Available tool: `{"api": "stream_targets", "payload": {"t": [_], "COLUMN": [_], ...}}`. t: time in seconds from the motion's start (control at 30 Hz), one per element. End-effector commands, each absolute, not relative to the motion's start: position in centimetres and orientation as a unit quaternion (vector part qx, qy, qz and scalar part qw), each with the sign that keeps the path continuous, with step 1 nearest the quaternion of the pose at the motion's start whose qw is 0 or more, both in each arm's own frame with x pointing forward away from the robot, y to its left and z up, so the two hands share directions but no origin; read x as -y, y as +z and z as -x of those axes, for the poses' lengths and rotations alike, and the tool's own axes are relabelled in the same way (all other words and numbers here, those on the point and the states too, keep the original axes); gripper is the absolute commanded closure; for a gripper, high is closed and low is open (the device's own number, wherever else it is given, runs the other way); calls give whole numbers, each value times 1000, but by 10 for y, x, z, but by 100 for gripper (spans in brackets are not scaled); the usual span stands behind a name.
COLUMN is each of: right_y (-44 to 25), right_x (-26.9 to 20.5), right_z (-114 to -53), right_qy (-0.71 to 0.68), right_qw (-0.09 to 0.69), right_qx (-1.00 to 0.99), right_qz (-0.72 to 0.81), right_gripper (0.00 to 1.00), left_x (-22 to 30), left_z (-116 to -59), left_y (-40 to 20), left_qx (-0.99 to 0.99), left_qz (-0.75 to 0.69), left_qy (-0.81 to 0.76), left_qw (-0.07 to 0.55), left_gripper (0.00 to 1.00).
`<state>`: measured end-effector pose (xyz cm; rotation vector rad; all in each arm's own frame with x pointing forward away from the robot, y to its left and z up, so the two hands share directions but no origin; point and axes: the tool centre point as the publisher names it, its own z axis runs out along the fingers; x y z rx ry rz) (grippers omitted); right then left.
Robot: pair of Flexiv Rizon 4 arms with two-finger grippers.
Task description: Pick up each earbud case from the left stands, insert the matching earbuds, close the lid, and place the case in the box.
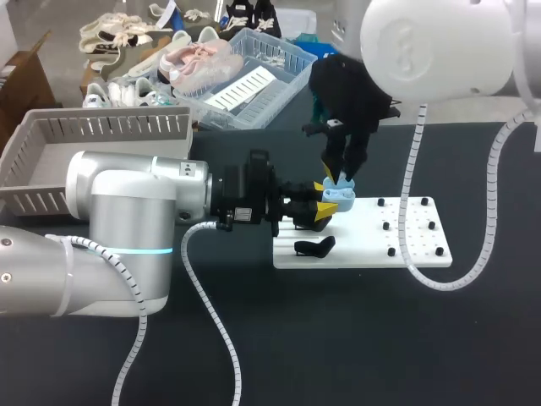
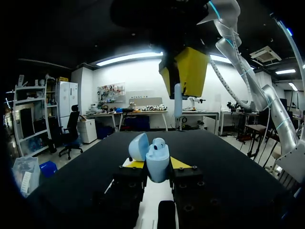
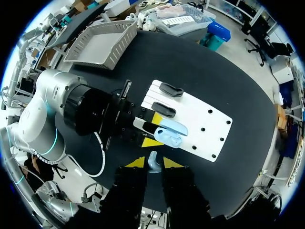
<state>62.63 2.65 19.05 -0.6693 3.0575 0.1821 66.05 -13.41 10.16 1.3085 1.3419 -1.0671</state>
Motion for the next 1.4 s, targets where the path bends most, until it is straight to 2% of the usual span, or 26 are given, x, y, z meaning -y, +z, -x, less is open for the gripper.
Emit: {"api": "stream_targets", "payload": {"t": [0.03, 0.17, 0.57, 1.4], "right_y": [190, 190, 178, 161], "right_x": [-27, -30, -32, -27], "right_z": [-628, -629, -634, -641], "right_qy": [73, 78, 64, 44], "right_qw": [7, 37, 31, 31], "right_qx": [-974, -963, -952, -978], "right_qz": [214, 256, 296, 200], "right_gripper": [100, 100, 100, 100], "left_x": [134, 134, 134, 134], "left_z": [-660, -660, -660, -660], "left_y": [101, 101, 101, 101], "left_qx": [-548, -548, -548, -548], "left_qz": [-534, -534, -534, -534], "left_qy": [-436, -436, -436, -436], "left_qw": [474, 474, 474, 474], "left_gripper": [100, 100, 100, 100]}}
